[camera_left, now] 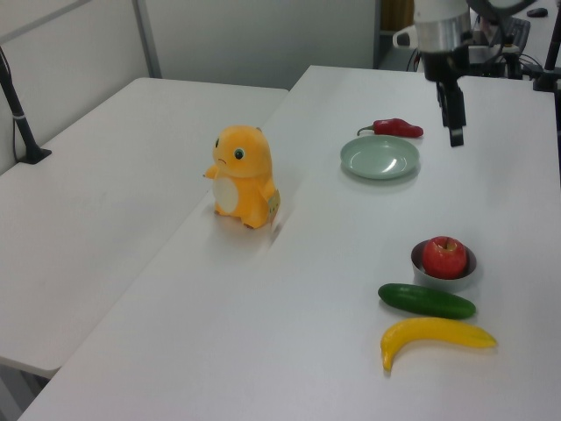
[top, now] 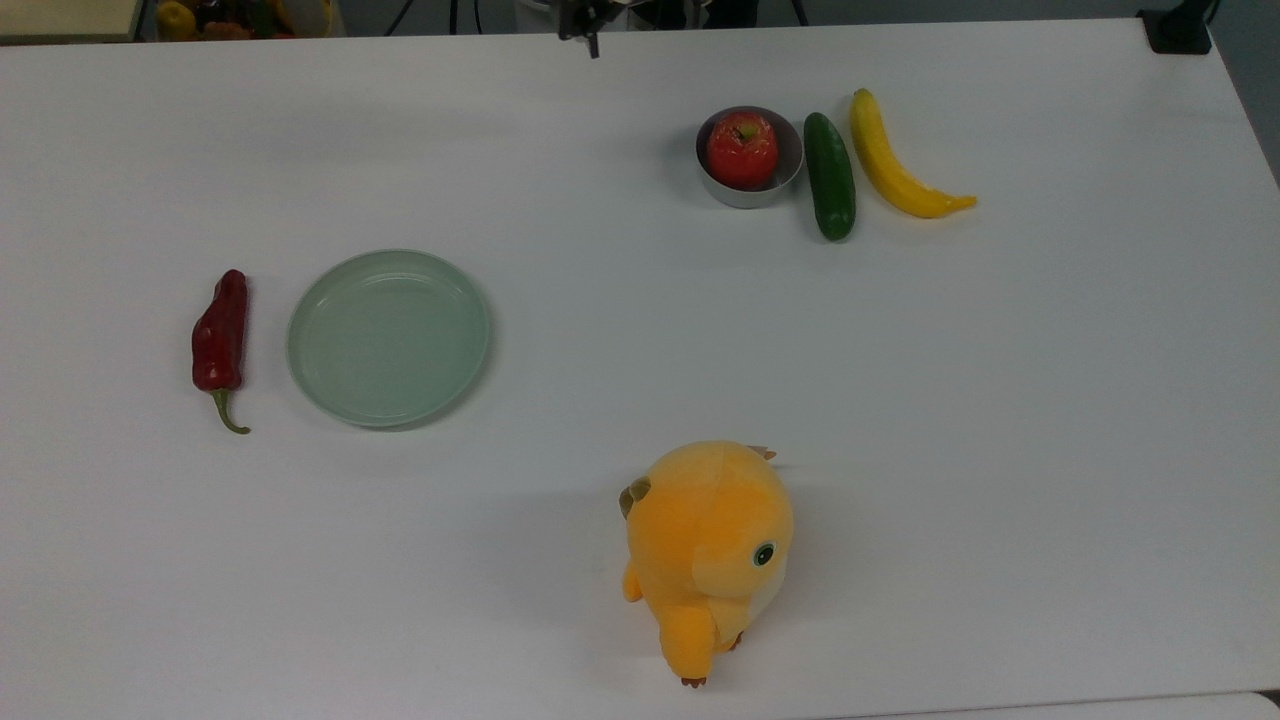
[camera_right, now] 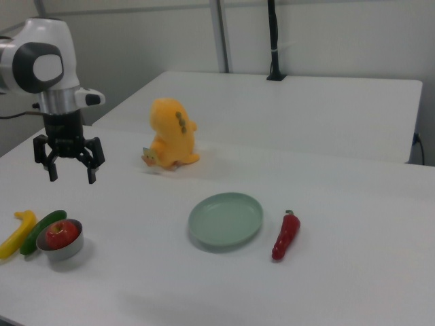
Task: Red apple placed in the center of the desktop
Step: 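Move the open gripper over the red apple in the grey bowl, then lower the gripper around the red apple and close it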
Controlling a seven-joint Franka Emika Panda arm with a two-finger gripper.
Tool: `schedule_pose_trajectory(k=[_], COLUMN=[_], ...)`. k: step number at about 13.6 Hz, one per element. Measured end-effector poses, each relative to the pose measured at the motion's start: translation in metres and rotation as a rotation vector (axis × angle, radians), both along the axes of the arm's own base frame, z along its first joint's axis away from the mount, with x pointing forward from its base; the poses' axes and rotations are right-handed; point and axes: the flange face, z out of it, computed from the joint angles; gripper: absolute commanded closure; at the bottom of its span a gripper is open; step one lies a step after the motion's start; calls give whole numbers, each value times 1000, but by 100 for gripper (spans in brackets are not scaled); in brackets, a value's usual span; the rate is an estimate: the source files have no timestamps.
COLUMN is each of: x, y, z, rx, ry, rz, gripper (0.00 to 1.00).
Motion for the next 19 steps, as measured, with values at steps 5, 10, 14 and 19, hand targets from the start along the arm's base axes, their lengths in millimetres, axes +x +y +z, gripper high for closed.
schedule_pose_trajectory(k=[5,10,14,19], x=[-22,-50,-66,-69], y=[37,81,100,106], z=[-50,-130,-155,-158], rx=[-18,17,43,54], ry=[43,-98,-178,-208], rz=[78,167,210,220], gripper=[0,0,0,0])
